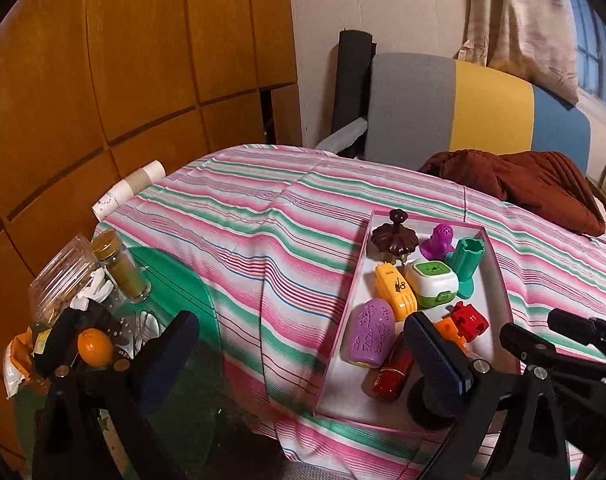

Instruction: Organize rigid objects

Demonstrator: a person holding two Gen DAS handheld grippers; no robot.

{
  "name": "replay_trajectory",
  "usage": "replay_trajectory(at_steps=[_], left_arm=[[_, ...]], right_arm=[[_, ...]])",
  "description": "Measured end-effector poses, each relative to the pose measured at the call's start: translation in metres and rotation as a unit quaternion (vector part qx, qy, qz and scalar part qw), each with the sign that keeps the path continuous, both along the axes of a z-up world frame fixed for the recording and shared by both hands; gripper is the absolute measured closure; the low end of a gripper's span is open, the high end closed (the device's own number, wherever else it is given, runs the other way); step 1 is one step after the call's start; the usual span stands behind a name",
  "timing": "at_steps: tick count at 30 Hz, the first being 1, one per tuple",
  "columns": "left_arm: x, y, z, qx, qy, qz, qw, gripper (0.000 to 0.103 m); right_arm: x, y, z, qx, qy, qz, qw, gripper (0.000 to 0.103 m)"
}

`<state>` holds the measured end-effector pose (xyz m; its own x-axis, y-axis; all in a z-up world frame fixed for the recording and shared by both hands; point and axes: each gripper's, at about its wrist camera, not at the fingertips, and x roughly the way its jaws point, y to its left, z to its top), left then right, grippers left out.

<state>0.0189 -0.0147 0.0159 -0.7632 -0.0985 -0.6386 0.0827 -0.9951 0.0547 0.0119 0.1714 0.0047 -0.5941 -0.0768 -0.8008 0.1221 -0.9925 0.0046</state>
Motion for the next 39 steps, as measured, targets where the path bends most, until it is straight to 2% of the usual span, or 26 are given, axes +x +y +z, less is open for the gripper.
replay_trajectory(at_steps=[9,12,23,31,39], left_arm=[[-0.006,-0.001,0.006,-0.013,-0.009,0.011,0.9998,0.000],[-0.009,0.000,0.005,-0.014,-0.021,0.008,0.9997,0.000],[-0.013,0.004,0.004,-0.017,-0.034,-0.011,0.9992,0.000],[-0.018,0.002,0.001,0.000,-0.052,-0.016,0.9985,0.000],[-0.018,0.008,0.002,-0.001,-0.053,-0.025,0.9983,0.000]], right_arm=[[-0.002,0.006,-0.002,0.003,-0.019,-0.066,0.998,0.043],[-0.001,0.005,-0.001,-0.007,-0.023,-0.068,0.997,0.043],[0.001,0.004,0.004,0.006,-0.020,-0.079,0.997,0.043],[-0.001,0.003,0.003,0.010,-0.023,-0.084,0.996,0.043],[-0.002,0.007,0.003,0.003,-0.024,-0.092,0.995,0.043]])
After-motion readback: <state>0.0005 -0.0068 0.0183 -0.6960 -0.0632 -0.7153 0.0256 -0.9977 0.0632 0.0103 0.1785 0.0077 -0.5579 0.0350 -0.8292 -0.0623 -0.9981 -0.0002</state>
